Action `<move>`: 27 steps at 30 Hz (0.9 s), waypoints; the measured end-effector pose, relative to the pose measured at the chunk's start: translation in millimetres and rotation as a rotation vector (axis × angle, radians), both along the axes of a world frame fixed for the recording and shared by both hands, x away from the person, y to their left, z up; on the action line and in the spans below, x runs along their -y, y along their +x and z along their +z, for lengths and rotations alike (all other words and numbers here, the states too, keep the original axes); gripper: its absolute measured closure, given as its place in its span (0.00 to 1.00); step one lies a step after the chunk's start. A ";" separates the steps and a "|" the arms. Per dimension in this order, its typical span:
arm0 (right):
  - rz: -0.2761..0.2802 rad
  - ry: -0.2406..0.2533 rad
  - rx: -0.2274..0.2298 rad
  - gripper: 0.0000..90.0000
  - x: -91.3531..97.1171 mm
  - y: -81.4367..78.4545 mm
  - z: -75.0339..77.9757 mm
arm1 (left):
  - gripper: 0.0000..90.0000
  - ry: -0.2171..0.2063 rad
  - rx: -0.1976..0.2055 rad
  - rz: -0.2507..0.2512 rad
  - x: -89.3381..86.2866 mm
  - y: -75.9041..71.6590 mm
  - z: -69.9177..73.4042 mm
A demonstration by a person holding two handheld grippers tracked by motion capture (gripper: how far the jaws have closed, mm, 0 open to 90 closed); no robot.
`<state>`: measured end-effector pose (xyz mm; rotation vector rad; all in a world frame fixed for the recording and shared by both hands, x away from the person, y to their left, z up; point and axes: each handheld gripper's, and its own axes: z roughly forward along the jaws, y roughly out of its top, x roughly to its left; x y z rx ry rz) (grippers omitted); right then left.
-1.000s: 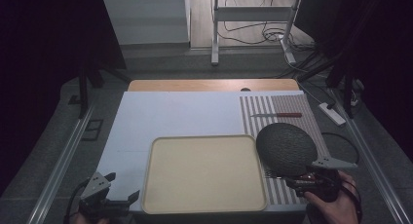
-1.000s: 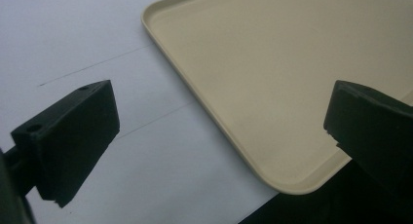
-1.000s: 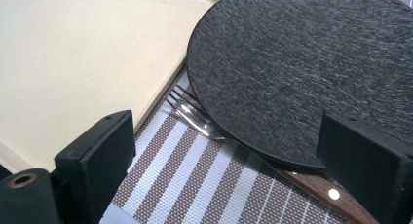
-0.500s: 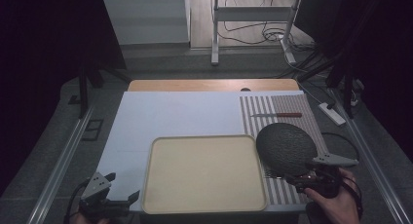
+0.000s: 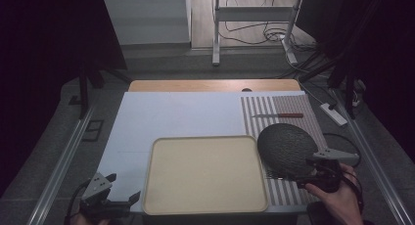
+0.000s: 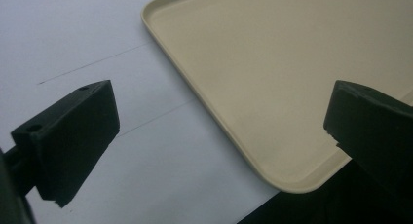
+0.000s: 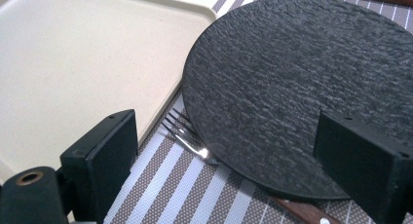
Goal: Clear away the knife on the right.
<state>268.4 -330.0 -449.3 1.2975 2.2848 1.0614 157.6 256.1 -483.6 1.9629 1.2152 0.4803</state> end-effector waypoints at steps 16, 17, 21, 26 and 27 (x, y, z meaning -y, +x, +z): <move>0.027 -0.005 -0.016 0.10 -8.1 21.4 6.0 | 0.00 -0.012 -0.007 -0.003 -0.9 1.2 -0.3; 0.027 -0.007 -0.016 0.10 -8.1 22.9 6.7 | 0.00 -0.010 -0.008 -0.001 -0.8 1.4 -0.3; 0.026 -0.006 -0.012 0.10 -8.9 29.2 8.4 | 0.00 -0.002 -0.010 0.000 0.0 1.7 -0.2; 0.025 -0.010 -0.015 0.10 -9.6 35.4 8.6 | 0.00 0.001 -0.010 0.001 0.2 1.8 -0.2; 0.026 -0.007 -0.020 0.10 -9.6 38.8 8.1 | 0.00 0.001 -0.010 0.000 0.2 1.8 -0.2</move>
